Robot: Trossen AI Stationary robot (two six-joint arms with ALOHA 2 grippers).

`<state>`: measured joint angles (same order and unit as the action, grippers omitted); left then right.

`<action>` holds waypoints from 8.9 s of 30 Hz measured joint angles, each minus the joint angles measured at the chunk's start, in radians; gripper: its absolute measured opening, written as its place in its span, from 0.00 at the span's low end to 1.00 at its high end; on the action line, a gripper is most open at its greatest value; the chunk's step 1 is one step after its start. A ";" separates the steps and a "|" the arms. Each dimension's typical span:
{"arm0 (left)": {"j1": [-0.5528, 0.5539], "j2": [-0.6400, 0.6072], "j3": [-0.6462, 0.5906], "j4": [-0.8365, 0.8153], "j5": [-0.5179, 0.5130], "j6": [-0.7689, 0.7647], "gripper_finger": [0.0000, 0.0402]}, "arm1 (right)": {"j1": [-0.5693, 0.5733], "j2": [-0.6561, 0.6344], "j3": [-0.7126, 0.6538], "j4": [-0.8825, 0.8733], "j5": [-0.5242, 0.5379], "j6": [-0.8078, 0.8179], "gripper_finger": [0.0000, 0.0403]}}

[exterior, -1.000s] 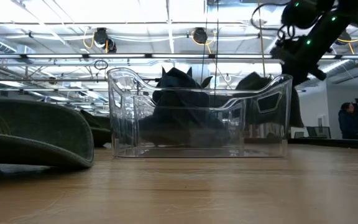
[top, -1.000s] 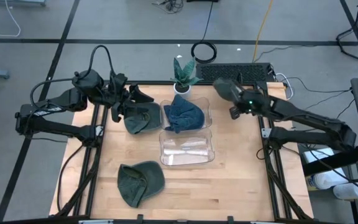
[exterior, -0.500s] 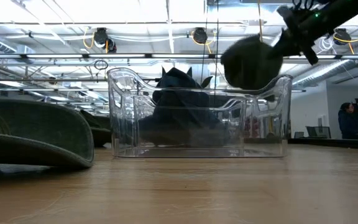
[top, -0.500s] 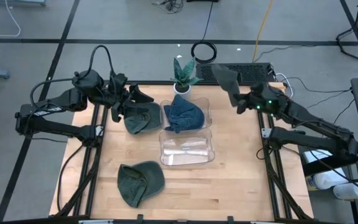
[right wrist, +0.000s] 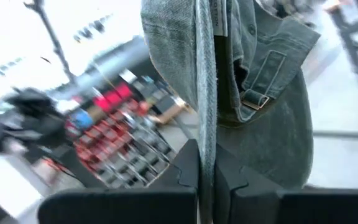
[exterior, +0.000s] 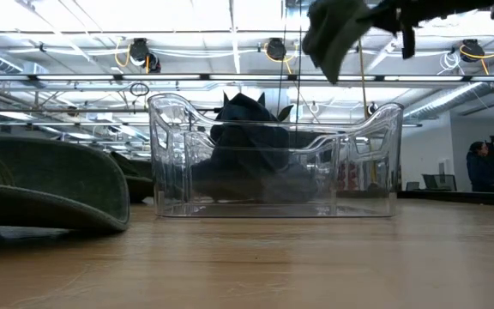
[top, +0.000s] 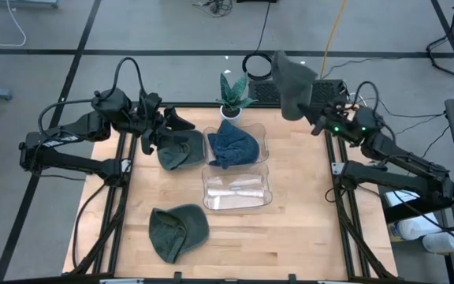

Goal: Pick & Place hat
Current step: Put the top right black cap into the bottom transparent bin

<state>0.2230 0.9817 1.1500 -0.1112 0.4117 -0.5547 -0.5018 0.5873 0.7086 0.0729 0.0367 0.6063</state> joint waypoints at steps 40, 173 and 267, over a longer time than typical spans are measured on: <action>0.075 0.047 0.001 0.234 -0.123 -0.395 0.76 | 0.436 0.617 0.485 0.571 -0.009 -0.303 0.00; -0.458 0.218 0.000 0.588 -0.449 -0.199 0.03 | 0.004 0.629 0.574 0.219 -1.273 0.534 0.59; -0.406 0.798 -0.217 0.599 -0.616 -0.658 0.03 | -0.299 0.422 0.575 0.537 -1.142 0.237 0.52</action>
<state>-0.1829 1.7801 0.9329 0.4879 -0.2044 -1.2128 -0.8013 1.0088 1.2831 0.6094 -1.1049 0.8436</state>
